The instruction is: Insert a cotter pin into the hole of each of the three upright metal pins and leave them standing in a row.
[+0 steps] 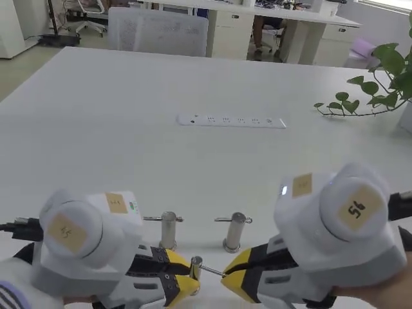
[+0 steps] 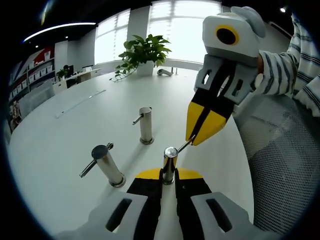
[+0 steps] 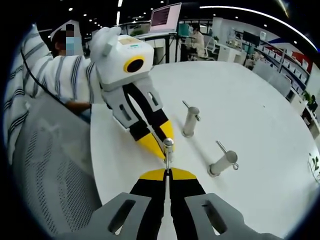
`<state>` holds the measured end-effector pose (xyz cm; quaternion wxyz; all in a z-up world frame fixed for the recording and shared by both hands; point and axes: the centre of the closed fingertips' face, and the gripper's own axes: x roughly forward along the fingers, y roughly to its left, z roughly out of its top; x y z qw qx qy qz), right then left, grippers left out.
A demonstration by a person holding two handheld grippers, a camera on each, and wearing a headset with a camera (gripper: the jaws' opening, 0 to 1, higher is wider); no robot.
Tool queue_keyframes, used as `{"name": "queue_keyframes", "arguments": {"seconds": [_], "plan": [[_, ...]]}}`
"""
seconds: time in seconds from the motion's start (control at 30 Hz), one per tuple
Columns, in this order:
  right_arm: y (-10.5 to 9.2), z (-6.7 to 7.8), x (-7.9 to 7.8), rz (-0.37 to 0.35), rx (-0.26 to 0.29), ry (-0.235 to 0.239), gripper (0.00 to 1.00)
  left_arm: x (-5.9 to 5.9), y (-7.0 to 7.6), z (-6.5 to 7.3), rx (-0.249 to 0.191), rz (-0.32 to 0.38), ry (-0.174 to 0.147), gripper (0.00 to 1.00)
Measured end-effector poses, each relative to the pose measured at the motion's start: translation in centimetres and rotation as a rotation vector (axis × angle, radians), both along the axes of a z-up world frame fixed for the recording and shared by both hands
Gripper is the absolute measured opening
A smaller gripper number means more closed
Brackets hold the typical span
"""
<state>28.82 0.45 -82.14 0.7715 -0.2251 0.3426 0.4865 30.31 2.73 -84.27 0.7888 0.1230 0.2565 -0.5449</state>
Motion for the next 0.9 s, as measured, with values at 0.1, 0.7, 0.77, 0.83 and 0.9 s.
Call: {"name": "queue_keyframes", "arguments": {"seconds": [0.1,0.7,0.77,0.83,0.9], "plan": [[-0.2,0.0,0.1,0.001,-0.005,-0.003,0.02,-0.2,0.0,0.2,-0.007,0.002,0.011,0.08],[0.6,-0.1,0.3,0.107,-0.018,-0.022,0.02,-0.5,-0.3,0.3,-0.045,-0.012,0.032,0.07],[0.8,-0.1,0.4,0.104,-0.014,-0.014,0.02,-0.5,-0.4,0.3,-0.049,-0.015,0.033,0.07],[0.9,-0.1,0.4,0.107,-0.010,-0.014,0.02,-0.5,-0.6,0.3,-0.050,-0.017,0.035,0.07],[1.0,-0.1,0.4,0.109,-0.007,-0.015,0.02,-0.6,-0.8,0.3,-0.051,-0.020,0.038,0.07]]}}
